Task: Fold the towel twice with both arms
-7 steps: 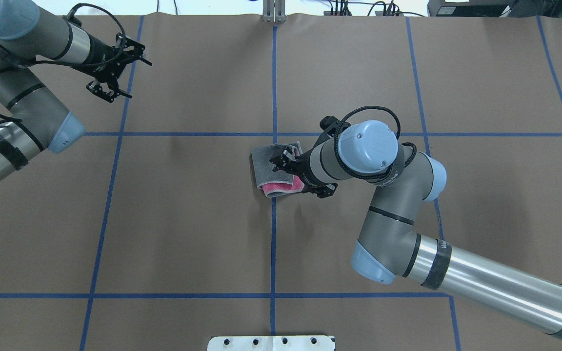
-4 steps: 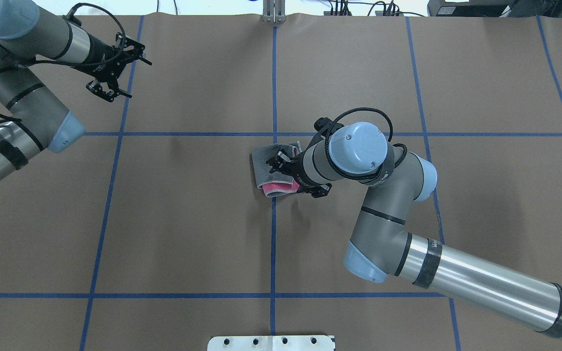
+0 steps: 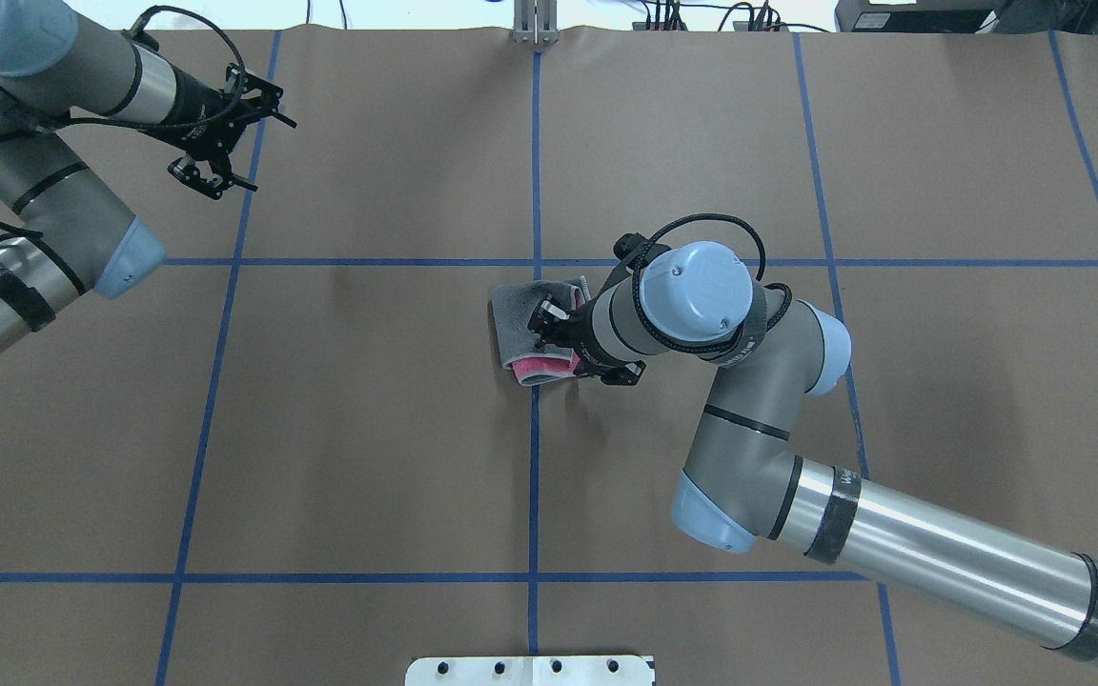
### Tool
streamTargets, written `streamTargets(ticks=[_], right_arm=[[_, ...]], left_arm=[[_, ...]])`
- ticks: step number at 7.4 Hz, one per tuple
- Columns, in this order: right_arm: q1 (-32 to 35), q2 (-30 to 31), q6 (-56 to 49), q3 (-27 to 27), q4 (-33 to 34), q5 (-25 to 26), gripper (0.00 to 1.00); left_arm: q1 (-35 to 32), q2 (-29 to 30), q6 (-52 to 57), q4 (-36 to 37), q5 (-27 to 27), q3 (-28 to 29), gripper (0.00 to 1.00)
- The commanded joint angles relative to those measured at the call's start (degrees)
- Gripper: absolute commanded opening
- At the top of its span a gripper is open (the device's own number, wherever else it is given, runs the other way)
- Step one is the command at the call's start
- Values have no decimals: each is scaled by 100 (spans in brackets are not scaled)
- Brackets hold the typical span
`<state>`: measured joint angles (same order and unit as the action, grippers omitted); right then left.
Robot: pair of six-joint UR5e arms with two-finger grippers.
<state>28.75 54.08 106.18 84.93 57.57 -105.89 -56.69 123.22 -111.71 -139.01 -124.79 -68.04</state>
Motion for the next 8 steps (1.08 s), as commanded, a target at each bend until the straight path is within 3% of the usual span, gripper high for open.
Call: streamTargets(ticks=[1,6,8], right_arm=[[0,-2,7,-11,0,-2,56],[-9,15,7,-11,0,-2,53],[-18,33,25,-11,0,-2,36]], left_arm=[[0,0,0,5,7,2,99],[-9,9,-8,5,-2,-7,99],[-9,9,-8,5,-2,-7,99]])
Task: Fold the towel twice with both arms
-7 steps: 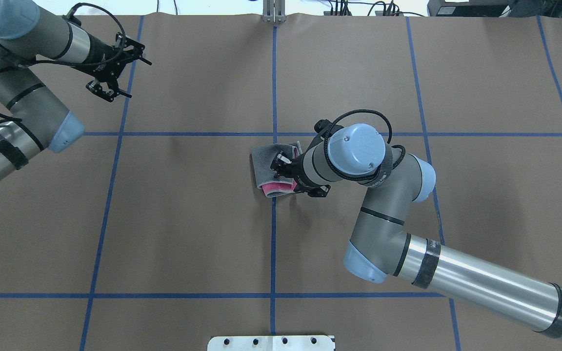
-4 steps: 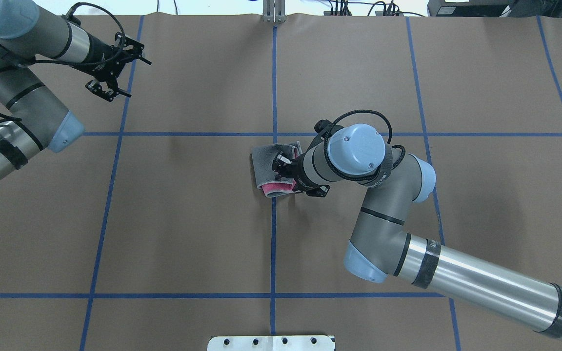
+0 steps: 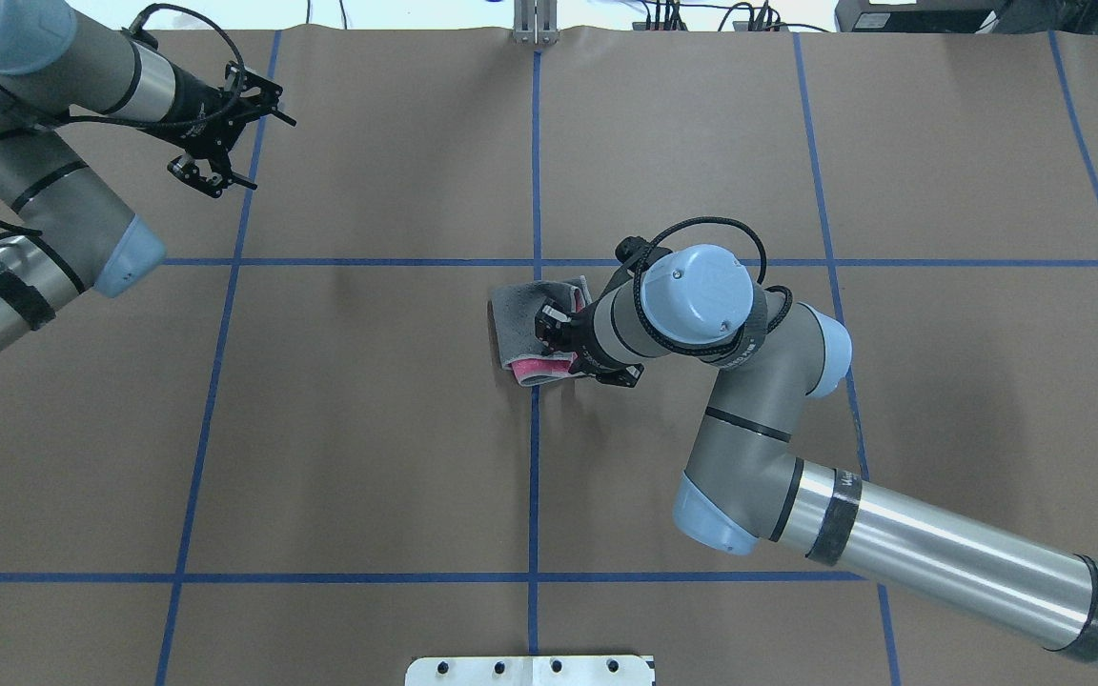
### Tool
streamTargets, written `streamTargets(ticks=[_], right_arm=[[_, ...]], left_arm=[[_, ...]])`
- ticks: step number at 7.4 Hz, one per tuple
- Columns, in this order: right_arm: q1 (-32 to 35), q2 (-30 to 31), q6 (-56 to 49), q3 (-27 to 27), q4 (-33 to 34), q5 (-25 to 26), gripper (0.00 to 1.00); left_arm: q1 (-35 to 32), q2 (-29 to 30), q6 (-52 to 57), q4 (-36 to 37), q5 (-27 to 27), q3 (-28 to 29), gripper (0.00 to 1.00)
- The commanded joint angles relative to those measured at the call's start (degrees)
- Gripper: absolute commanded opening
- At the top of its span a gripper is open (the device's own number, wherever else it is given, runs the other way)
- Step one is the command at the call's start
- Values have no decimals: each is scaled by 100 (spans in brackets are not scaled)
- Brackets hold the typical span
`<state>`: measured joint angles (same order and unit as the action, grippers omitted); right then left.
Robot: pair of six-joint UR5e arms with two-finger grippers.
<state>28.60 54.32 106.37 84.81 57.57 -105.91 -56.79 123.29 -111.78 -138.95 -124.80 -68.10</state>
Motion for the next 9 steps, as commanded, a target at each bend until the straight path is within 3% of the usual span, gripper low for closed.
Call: streamTargets(ticks=[1,2,3,6,9], right_arm=[[-3,26,7,0,0,-9,21],[-3,26,24,0,0,-17,4],[6,26,24,9,-9,-35,0],[41,44,24,96,-139,-53,0],[295,96,15,141,-272,-536,0]], left_arm=[[1,2,-1,0,0,-1,99],[1,2,-1,0,0,-1,99],[-7,2,-1,0,0,-1,99],[-8,-7,7,0,0,8,99],[-8,-7,7,0,9,8,99]])
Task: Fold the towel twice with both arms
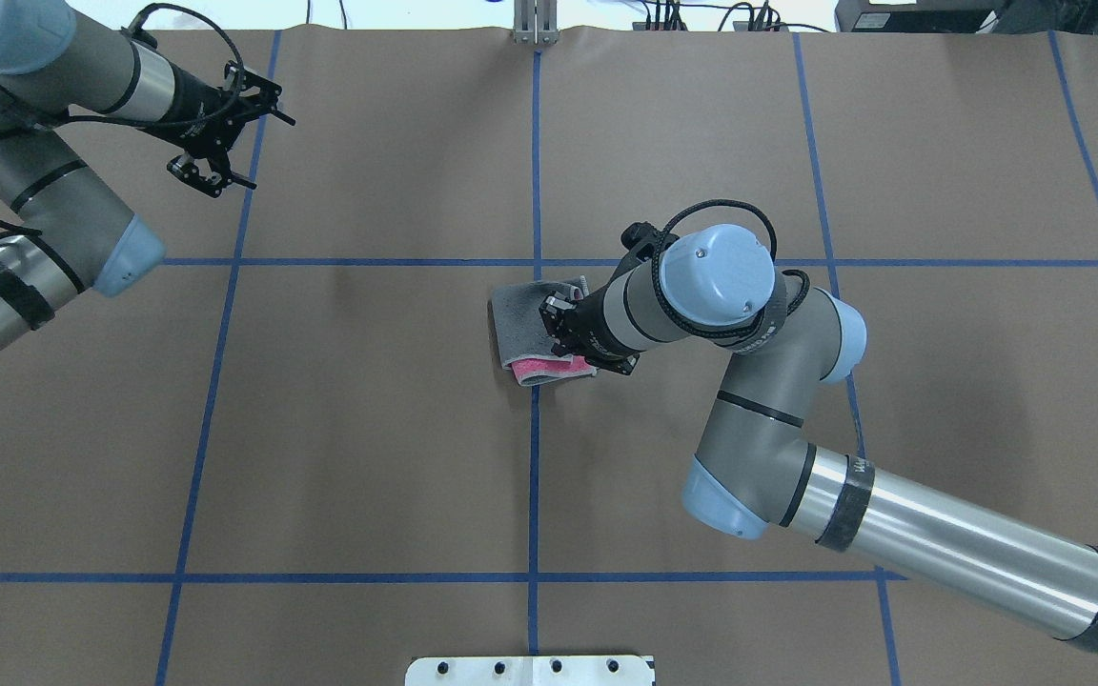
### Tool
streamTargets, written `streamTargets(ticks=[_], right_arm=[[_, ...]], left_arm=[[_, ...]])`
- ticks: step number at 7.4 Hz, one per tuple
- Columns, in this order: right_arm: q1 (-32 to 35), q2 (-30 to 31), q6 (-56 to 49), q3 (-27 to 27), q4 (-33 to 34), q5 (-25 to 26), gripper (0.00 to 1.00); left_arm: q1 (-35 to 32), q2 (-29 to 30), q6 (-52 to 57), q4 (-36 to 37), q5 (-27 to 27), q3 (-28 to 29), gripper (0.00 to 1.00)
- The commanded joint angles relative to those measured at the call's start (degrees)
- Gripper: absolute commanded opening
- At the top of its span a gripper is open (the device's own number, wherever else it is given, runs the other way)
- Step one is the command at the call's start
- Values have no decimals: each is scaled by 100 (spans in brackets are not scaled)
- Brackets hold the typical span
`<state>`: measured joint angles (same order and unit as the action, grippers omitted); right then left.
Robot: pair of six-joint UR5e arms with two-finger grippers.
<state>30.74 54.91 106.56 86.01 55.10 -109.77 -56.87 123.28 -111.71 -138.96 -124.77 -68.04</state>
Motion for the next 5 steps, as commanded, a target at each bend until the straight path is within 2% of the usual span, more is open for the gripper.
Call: streamTargets(ticks=[1,2,3,5], right_arm=[[63,107,5,21,-69,-115,22],[55,107,-29,4,-96,-115,59],[2,116,-47,-40,-105,-89,65],[-68,108,-47,-101,-87,78,67]], left_arm=[[0,-6,0,0,5,1,99],[0,-6,0,0,5,1,99],[0,-6,-8,0,5,1,99],[-9,-6,0,0,5,1,99]])
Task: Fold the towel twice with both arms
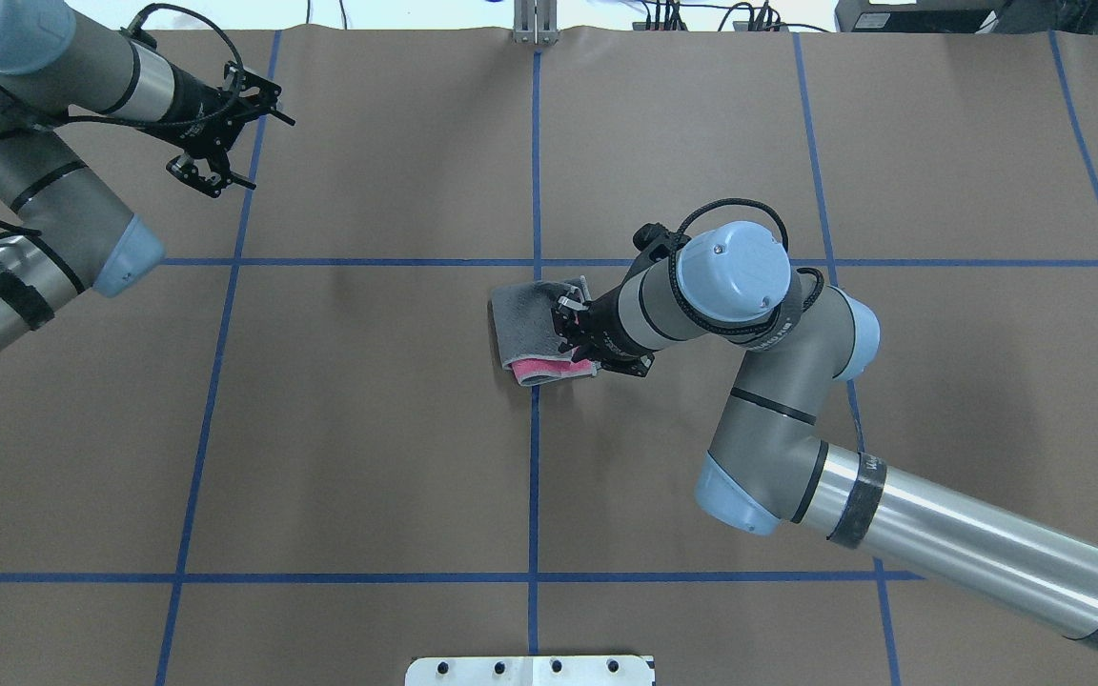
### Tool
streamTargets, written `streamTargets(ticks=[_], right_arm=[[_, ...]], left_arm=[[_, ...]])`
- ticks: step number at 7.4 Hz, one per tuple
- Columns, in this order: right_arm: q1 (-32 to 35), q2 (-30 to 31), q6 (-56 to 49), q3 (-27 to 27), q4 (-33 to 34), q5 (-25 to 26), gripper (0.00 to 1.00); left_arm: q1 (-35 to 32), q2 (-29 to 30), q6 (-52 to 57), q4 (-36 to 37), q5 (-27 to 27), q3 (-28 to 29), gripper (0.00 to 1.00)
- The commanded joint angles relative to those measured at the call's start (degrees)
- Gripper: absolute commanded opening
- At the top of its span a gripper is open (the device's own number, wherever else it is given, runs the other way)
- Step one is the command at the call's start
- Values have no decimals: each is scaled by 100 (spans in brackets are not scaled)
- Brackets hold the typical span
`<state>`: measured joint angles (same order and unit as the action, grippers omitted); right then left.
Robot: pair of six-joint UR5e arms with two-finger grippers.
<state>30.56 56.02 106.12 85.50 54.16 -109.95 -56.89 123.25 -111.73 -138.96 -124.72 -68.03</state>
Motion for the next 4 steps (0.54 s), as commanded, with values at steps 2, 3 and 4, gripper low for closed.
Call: streamTargets(ticks=[2,3,4], right_arm=[[-103,-21,-12,-139,7,122,67],[-120,-39,-4,-148,7,157,66],[-121,-56,-4,-148,7,166,63]], left_arm=[[-6,6,2,0,0,0,99],[-6,6,2,0,0,0,99],[-6,-3,2,0,0,0,99]])
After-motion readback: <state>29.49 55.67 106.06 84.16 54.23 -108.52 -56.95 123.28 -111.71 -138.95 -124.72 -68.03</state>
